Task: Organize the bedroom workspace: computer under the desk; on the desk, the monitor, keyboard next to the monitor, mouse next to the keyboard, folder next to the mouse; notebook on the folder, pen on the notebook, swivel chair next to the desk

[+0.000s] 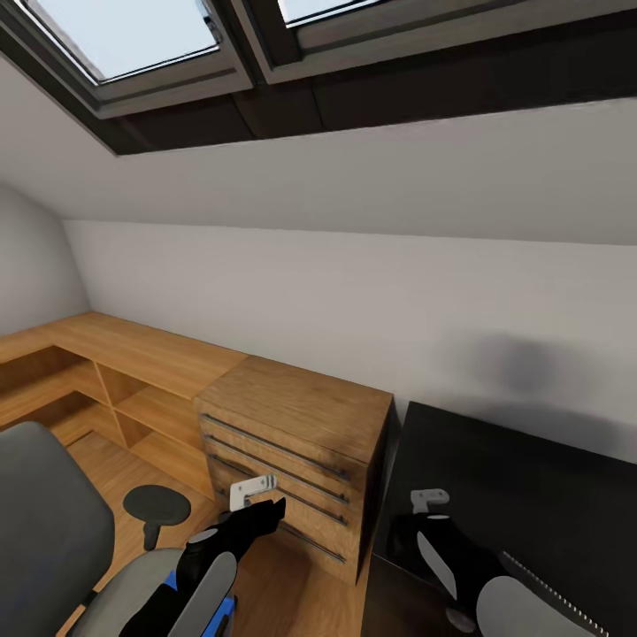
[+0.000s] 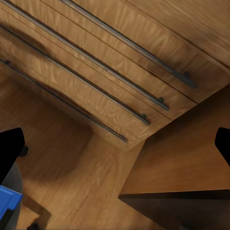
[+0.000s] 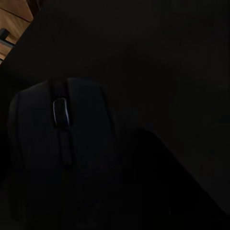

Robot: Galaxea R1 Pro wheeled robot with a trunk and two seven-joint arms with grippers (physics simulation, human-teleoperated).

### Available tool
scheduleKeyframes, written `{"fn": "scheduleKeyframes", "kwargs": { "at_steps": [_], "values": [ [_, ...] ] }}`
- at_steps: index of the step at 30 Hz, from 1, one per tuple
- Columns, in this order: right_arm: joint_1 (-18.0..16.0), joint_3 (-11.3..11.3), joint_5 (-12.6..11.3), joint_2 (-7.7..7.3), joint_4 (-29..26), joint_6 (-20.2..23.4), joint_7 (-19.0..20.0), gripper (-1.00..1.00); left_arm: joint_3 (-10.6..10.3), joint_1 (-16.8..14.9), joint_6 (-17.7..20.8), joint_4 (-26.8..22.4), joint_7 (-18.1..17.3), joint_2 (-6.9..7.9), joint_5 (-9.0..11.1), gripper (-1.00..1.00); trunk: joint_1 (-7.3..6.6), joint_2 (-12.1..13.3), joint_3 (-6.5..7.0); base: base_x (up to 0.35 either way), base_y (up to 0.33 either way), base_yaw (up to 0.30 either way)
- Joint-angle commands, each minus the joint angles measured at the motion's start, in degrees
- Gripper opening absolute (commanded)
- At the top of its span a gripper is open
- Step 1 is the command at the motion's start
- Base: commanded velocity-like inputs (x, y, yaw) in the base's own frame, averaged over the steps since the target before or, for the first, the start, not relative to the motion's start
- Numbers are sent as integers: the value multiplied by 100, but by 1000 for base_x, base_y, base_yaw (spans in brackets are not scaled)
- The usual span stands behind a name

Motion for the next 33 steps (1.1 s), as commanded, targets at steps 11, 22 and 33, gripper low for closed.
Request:
{"fn": "scheduleKeyframes", "kwargs": {
  "at_steps": [11, 22, 33],
  "values": [
    [1, 44, -89, -8, 15, -27, -59, -100, -15, -7, -17, 36, 56, 5, 46, 100, 1, -4, -9, 0, 0, 0],
    [4, 3, -98, -55, -420, -333, -94, -100, -50, -7, -18, 38, 50, 5, 64, 100, -108, 197, 81, 0, 0, 0],
    [402, -86, -1008, -607, -2934, 897, -128, -100, -50, -7, -16, 53, 52, -4, 63, 100, -350, 638, 278, 0, 0, 0]
  ]
}}
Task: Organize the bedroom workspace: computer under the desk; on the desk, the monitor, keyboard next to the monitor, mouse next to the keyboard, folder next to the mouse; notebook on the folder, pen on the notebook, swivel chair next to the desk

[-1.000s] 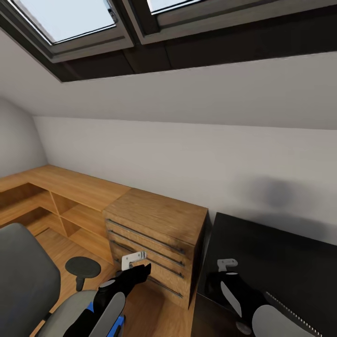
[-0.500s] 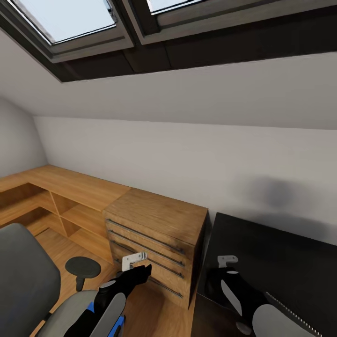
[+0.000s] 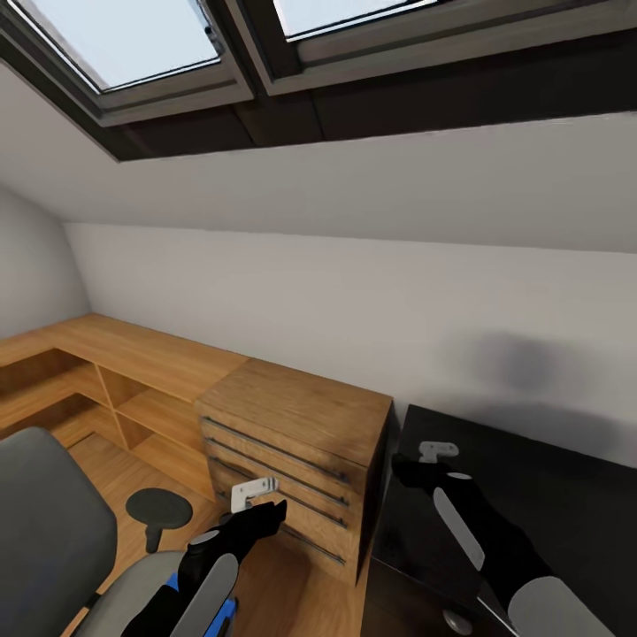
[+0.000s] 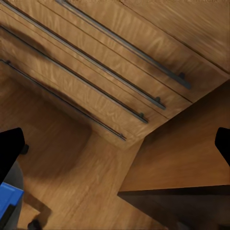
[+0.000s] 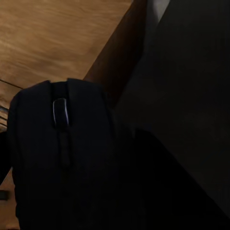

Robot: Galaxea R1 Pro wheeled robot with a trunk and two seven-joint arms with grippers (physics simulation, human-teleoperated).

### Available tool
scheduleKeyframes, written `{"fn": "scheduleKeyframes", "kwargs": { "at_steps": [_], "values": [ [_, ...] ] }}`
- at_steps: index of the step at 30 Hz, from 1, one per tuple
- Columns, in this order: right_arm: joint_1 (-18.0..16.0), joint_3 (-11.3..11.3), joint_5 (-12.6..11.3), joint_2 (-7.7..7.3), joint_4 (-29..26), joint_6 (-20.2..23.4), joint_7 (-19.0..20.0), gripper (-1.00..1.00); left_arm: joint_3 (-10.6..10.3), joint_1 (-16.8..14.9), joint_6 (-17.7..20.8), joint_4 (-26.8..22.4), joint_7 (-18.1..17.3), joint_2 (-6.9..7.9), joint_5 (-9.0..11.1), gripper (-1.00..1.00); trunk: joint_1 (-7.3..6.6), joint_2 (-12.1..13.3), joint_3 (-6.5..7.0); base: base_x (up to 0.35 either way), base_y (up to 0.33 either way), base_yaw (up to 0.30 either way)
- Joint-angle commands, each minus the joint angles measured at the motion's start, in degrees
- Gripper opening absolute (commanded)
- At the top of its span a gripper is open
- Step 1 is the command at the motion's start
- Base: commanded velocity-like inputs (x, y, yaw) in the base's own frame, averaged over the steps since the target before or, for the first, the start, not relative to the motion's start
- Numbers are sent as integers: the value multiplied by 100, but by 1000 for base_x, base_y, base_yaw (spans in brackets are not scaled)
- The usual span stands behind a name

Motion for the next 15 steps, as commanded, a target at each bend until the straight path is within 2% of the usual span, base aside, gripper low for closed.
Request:
{"fn": "scheduleKeyframes", "kwargs": {
  "at_steps": [1, 5, 6, 8, 15],
  "values": [
    [15, 23, -118, -23, -59, 37, -66, -100, -15, -7, 3, -8, 62, 6, 56, 100, -21, 35, 10, 0, 0, 0],
    [41, -30, -169, -41, -155, 74, -67, -100, -14, -7, 3, -8, 60, 6, 56, 100, -109, 196, 82, 0, 0, 0],
    [49, -197, -193, -34, -322, 189, -67, -100, -14, -7, 3, -8, 58, 6, 64, 100, -131, 236, 100, 0, 0, 0],
    [50, -220, -195, -34, -350, 219, -67, -100, -14, -7, 3, -8, 57, 6, 64, 100, -175, 316, 136, 0, 0, 0],
    [59, -262, -182, -50, -383, 243, -70, -100, -14, -7, -11, -1, 66, 3, 65, 100, -329, 597, 262, -317, -71, -3]
  ]
}}
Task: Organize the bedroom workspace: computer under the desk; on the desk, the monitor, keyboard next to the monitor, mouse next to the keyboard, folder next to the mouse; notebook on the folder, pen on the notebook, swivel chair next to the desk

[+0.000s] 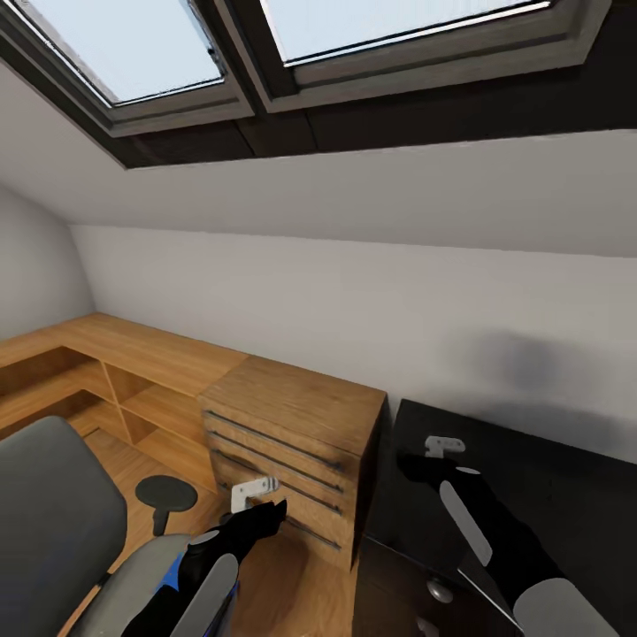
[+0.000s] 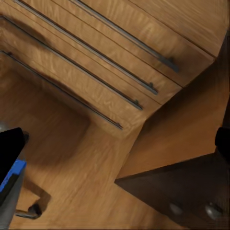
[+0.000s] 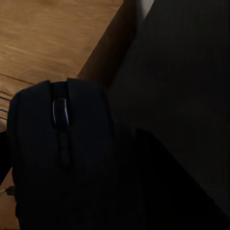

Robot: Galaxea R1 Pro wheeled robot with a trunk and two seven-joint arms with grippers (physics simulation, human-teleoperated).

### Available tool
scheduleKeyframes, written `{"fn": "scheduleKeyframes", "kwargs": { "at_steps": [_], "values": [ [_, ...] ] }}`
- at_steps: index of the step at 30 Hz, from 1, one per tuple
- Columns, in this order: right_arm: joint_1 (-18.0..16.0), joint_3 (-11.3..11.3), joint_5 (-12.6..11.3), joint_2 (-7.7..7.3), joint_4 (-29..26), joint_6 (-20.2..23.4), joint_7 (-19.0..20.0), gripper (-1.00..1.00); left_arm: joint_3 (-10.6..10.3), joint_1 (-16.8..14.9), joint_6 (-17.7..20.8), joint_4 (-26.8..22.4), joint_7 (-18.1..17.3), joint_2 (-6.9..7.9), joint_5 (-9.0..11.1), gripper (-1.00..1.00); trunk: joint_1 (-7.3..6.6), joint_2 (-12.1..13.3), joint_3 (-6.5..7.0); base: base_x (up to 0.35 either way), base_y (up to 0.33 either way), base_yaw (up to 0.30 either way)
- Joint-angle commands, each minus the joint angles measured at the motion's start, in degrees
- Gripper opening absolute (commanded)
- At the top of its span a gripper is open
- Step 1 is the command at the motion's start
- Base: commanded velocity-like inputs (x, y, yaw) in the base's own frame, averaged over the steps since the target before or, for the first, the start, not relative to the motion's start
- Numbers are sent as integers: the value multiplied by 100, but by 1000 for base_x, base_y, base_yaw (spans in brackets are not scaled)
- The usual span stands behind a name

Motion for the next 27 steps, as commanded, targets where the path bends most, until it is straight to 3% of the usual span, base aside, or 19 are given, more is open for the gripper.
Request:
{"fn": "scheduleKeyframes", "kwargs": {
  "at_steps": [1, 14, 20, 27],
  "values": [
    [-5, 23, -80, -8, -8, 8, -67, -100, -14, -7, 3, -8, 59, 7, 55, 100, -25, 34, 9, -333, -76, -98],
    [-5, 27, -79, -8, -12, 7, -71, -100, -25, -7, 9, 280, 59, -17, 37, 100, -310, 556, 243, -319, -75, -173],
    [-5, 31, -58, -8, -23, 7, -71, -100, 13, -7, -12, 326, 73, -13, 28, 100, -442, 796, 350, -58, -13, -14],
    [-5, -22, -65, -15, -23, 7, -71, -100, 19, -7, -10, 327, 77, -16, 36, 100, -442, 796, 368, 0, 0, -118]
  ]
}}
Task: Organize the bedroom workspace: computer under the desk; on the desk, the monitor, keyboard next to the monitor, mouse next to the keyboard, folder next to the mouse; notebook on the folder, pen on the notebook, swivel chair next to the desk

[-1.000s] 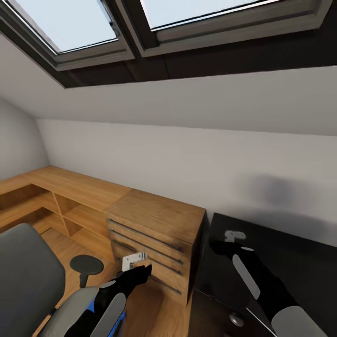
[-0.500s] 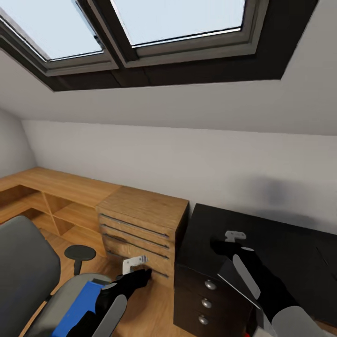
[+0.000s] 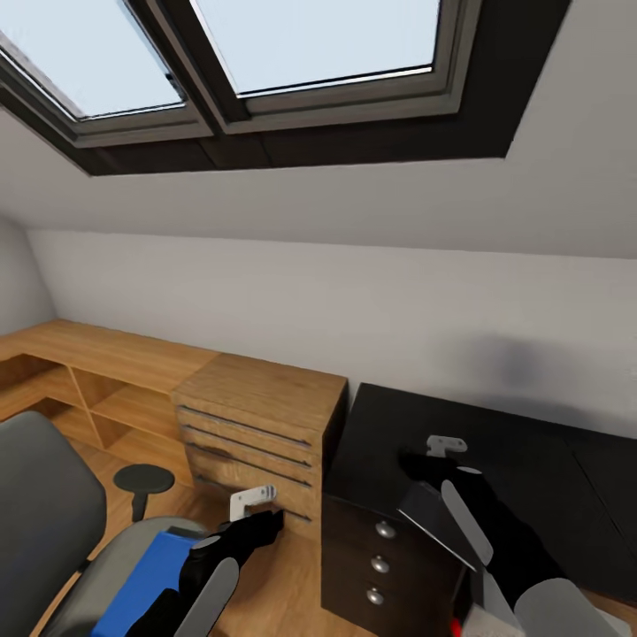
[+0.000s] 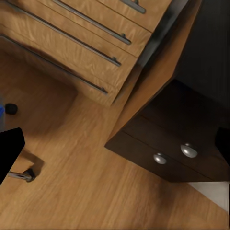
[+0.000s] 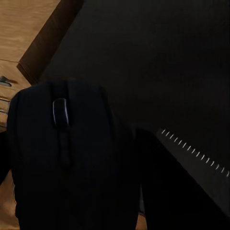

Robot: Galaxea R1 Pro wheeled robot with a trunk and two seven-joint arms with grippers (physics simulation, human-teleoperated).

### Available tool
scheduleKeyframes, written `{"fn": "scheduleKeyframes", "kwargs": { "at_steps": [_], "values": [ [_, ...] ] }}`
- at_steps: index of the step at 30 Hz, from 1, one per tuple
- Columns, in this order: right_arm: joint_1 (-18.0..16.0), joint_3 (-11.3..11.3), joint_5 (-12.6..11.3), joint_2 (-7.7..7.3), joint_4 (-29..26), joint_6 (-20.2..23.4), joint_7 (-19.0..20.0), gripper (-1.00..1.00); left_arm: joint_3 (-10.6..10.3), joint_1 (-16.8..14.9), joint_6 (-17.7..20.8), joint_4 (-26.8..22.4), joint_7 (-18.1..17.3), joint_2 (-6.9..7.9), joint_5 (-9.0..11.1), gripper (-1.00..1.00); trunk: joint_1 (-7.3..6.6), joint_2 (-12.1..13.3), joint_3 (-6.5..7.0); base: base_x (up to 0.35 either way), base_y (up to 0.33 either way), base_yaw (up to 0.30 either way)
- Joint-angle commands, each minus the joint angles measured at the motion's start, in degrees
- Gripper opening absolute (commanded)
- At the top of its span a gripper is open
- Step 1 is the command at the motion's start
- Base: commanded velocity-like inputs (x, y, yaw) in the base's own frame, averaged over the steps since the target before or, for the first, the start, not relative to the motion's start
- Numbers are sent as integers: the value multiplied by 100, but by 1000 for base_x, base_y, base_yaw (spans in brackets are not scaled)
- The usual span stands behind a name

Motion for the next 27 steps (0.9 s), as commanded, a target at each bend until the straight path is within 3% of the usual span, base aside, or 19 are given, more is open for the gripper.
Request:
{"fn": "scheduleKeyframes", "kwargs": {
  "at_steps": [1, 9, 27],
  "values": [
    [-7, 2, -82, -7, -7, 8, -66, -100, -16, -6, 3, -10, 59, 7, 55, 100, 2, -9, -6, 0, 0, -225],
    [6, -354, -81, -8, 5, 0, -79, -100, -21, -6, 4, -10, 58, 4, 34, 100, 2, -9, 31, 0, 0, -248],
    [20, -407, -88, 17, 65, -52, -458, -100, -30, -6, -4, -10, 59, 5, 21, 100, 2, -9, 115, 0, 0, -259]
  ]
}}
